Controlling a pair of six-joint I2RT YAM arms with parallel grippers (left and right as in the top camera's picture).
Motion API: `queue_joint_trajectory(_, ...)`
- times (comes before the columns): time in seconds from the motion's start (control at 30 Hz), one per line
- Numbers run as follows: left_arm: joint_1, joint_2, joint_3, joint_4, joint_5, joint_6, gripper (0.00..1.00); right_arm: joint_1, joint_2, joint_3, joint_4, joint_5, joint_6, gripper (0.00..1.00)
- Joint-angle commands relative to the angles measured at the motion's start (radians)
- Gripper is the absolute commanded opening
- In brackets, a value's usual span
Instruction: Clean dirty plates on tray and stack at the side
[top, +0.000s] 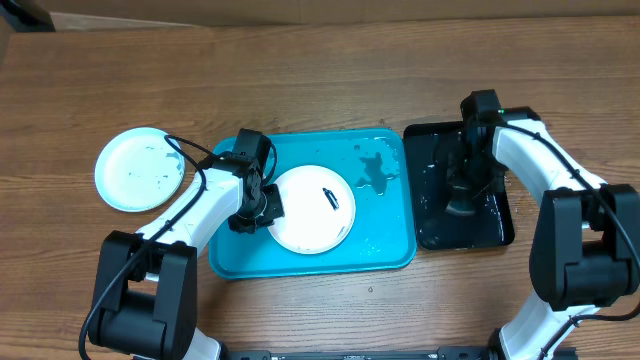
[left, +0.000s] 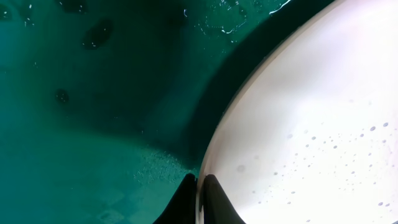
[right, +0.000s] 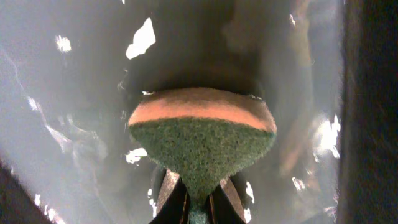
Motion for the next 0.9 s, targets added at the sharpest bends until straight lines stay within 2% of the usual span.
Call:
queue_joint_trajectory(0.0,-0.006,-0.02,0.011,0.0,-0.008,-0.003,0.06,0.003,-0.028,0.106,-0.048,0.005,-0.036,0.04)
queue_joint_trajectory(0.17,-0.006,-0.02,0.011,0.002,-0.008,-0.003,0.07,0.003,-0.029,0.134,-0.102,0.005,-0.04,0.04)
queue_joint_trajectory(0.4,-0.006,-0.02,0.011,0.006,-0.008,-0.003,0.08,0.003,-0.029,0.1,-0.092,0.004,-0.063,0.04)
queue_joint_trajectory(0.57,-0.006,-0.02,0.011,0.007,-0.008,-0.003,0.08,0.003,-0.029,0.101,-0.075,-0.055,-0.154,0.04)
queue_joint_trajectory(0.87,-0.006,-0.02,0.007,0.023,-0.008,-0.003,0.07,0.003,-0.029,0.103,-0.067,-0.046,-0.164,0.04)
